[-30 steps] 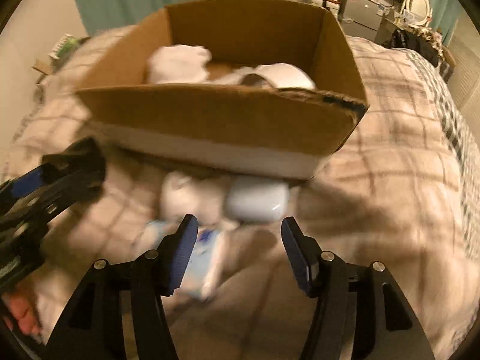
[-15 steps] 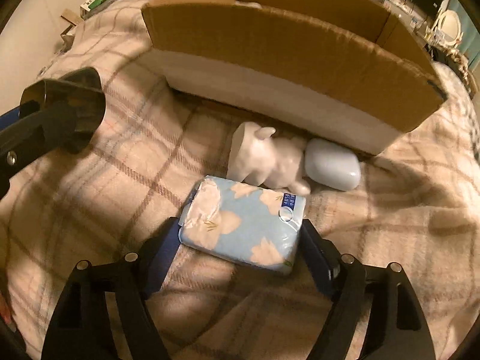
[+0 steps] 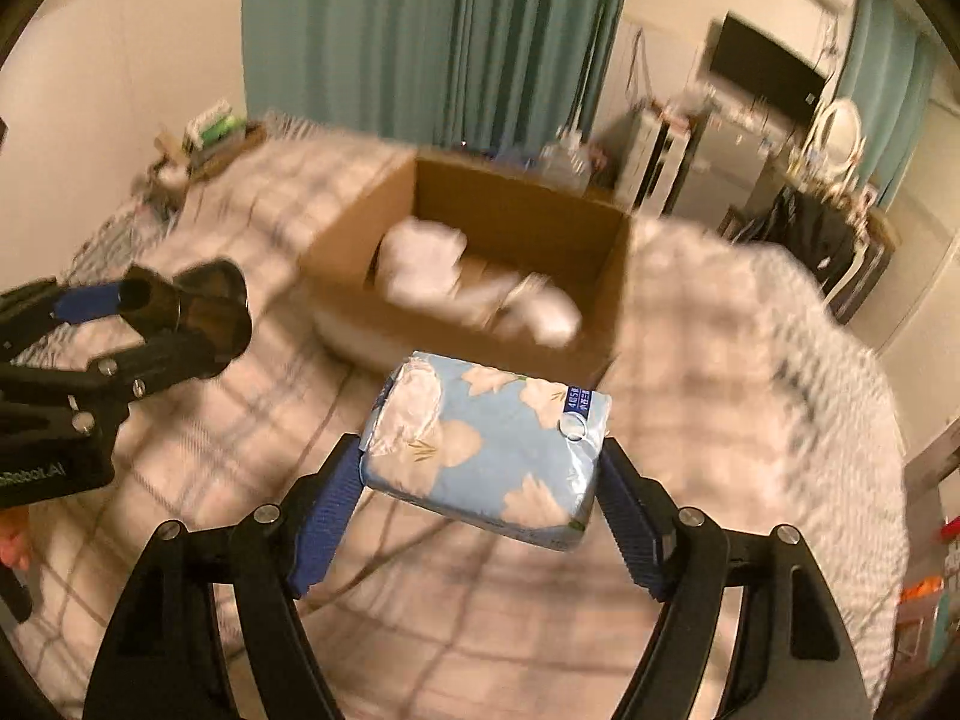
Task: Organize objects
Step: 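Lower the goggles and tissue pack into the box and open both grippers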
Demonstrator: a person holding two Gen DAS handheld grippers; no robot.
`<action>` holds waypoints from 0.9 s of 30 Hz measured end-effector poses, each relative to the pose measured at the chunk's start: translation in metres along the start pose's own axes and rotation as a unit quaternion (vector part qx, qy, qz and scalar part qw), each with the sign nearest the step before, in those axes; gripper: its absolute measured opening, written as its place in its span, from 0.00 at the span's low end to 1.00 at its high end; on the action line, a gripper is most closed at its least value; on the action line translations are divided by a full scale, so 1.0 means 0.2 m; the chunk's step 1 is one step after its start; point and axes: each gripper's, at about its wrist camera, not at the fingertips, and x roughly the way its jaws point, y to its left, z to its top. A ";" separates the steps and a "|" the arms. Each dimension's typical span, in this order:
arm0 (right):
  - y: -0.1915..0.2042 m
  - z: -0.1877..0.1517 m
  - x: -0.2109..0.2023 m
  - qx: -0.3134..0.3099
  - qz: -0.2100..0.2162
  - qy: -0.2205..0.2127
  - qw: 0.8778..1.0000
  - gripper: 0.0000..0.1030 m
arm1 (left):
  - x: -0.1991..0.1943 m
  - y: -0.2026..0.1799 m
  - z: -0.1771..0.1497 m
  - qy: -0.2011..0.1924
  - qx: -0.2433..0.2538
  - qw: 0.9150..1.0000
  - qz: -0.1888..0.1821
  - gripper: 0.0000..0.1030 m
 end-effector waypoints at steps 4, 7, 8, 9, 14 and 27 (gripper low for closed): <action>-0.12 0.20 -0.11 0.013 0.005 -0.039 0.999 0.73 | 0.01 -0.03 0.21 -0.021 0.024 0.999 0.011 0.75; -0.17 0.37 -0.09 0.016 0.005 -0.056 0.998 0.73 | 0.09 -0.02 0.36 -0.022 0.024 0.999 0.012 0.75; -0.18 0.40 -0.08 0.018 0.006 -0.059 0.998 0.73 | 0.12 -0.02 0.41 -0.021 0.023 0.999 0.010 0.75; -0.20 0.46 -0.05 0.020 0.008 -0.059 0.998 0.73 | 0.17 -0.01 0.47 -0.019 0.020 1.000 0.008 0.75; -0.29 0.67 0.17 0.031 0.016 -0.050 0.998 0.73 | 0.43 -0.01 0.62 0.003 0.019 1.000 0.004 0.75; -0.37 0.68 0.69 0.039 0.005 -0.046 0.998 0.79 | 0.92 0.02 0.57 0.028 0.022 0.999 -0.027 0.77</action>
